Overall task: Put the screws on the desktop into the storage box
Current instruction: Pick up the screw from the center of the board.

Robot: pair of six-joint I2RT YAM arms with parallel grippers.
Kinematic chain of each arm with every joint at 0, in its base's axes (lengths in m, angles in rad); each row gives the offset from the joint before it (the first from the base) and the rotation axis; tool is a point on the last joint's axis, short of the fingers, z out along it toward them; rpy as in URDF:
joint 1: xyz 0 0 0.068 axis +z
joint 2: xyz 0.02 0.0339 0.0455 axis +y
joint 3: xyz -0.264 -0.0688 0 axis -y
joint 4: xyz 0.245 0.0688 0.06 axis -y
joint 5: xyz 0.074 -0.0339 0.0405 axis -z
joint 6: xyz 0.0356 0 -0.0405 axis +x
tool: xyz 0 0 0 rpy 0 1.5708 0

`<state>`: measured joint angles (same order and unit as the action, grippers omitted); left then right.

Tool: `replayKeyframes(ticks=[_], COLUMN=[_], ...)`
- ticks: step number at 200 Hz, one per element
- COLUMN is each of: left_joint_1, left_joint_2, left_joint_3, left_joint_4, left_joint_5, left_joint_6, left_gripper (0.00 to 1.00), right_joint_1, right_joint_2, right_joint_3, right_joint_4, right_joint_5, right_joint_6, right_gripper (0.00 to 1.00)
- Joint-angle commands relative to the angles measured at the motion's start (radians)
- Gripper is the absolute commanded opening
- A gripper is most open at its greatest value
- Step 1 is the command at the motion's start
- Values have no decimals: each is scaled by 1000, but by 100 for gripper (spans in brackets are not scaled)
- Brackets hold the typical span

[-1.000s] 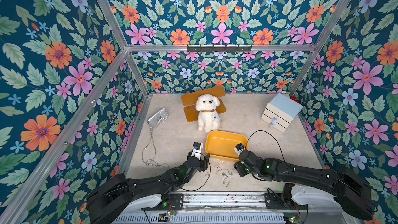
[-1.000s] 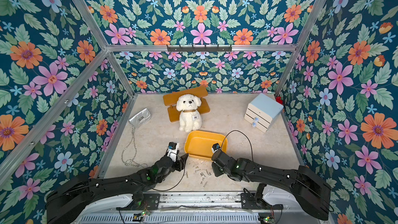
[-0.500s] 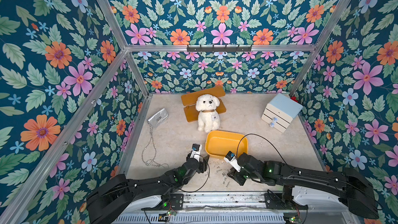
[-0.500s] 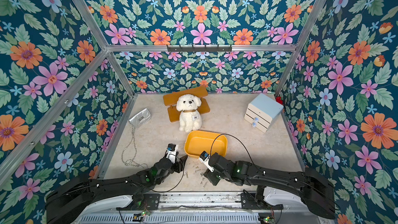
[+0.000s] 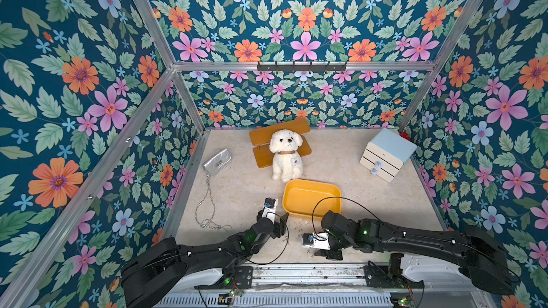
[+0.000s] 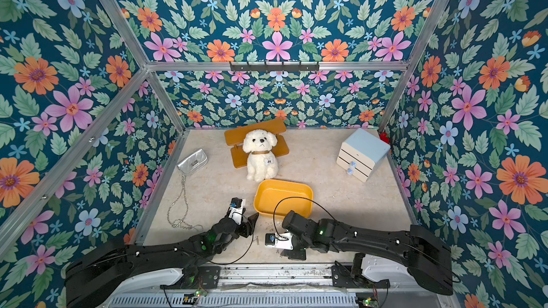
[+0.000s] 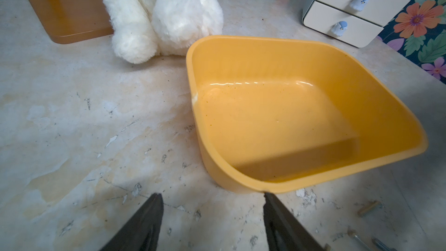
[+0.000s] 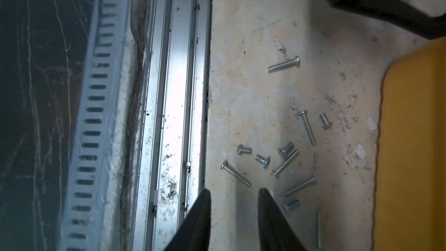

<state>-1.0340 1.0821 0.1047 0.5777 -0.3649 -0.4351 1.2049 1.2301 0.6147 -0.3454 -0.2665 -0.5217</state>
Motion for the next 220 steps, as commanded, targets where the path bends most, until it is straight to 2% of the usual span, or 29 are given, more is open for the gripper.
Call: replayKeyframes(ticks=[1, 131, 220], left_joint_1=[3, 31, 32], left_joint_2=[-1, -72, -70], left_joint_3=[0, -41, -47], left_joint_4=[31, 16, 26], left_joint_5=[-4, -16, -2], left_joint_6=[19, 11, 6], left_gripper=[71, 71, 72], right_joint_1=[4, 4, 3], right_joint_2=[48, 213, 222], right_joint_3=[15, 45, 52], right_joint_4=[-45, 35, 7], right_joint_5=[-17, -14, -4], right_joint_6=[-93, -175, -176], right_gripper=[34, 34, 27])
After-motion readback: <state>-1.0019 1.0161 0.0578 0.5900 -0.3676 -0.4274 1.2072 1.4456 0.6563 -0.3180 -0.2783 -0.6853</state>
